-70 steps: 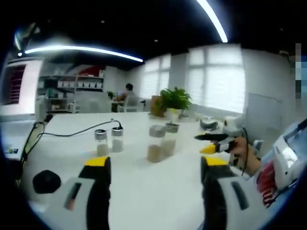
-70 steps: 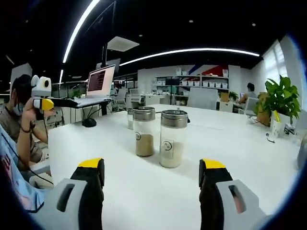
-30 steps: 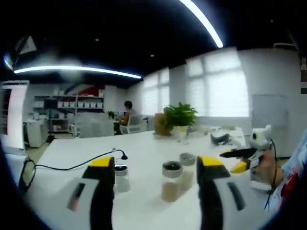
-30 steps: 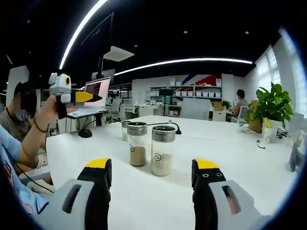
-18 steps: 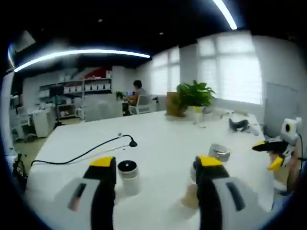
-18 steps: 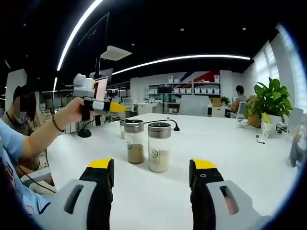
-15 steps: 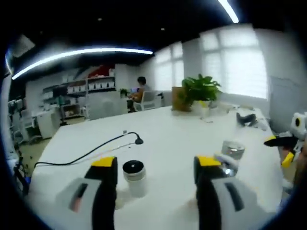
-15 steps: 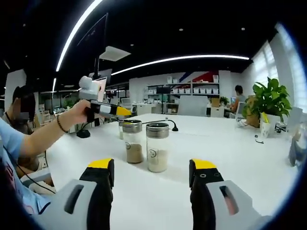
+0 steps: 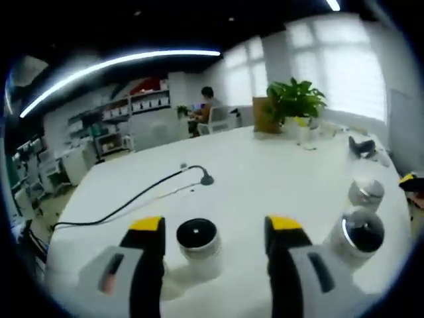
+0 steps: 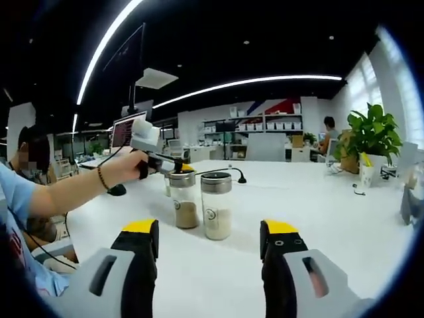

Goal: Rotate the seasoning bottle until the label or dispensing opening points toward the visible target arrow and the bottle remains upright within the marked orientation range

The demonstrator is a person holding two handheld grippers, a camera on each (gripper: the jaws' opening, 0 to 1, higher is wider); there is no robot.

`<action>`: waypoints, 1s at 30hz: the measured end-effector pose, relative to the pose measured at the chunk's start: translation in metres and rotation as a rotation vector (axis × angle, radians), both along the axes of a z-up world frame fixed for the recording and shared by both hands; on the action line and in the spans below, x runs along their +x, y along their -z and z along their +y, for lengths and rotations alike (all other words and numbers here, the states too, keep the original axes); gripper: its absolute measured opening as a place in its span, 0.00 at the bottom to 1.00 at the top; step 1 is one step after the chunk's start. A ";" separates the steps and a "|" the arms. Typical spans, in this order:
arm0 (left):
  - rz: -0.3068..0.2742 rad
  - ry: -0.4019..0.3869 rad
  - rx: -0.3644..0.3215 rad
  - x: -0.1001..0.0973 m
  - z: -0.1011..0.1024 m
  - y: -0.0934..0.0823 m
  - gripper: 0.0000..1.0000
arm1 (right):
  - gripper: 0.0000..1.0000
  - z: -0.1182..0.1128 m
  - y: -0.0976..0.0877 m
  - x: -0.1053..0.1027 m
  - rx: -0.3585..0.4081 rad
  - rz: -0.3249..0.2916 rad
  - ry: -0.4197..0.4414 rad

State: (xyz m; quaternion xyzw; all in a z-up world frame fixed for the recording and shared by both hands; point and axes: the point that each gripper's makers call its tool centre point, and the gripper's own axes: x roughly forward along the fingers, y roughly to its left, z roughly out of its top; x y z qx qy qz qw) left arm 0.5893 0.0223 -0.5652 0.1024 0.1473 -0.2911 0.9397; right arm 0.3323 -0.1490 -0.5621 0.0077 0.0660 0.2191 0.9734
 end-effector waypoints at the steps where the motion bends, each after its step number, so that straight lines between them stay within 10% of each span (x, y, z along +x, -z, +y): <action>1: -0.004 -0.001 0.013 0.000 -0.001 0.001 0.63 | 0.62 0.000 0.000 0.000 0.000 -0.001 0.002; 30: 0.008 -0.116 0.001 0.011 0.003 0.030 0.57 | 0.57 -0.003 -0.005 0.001 0.027 -0.024 0.023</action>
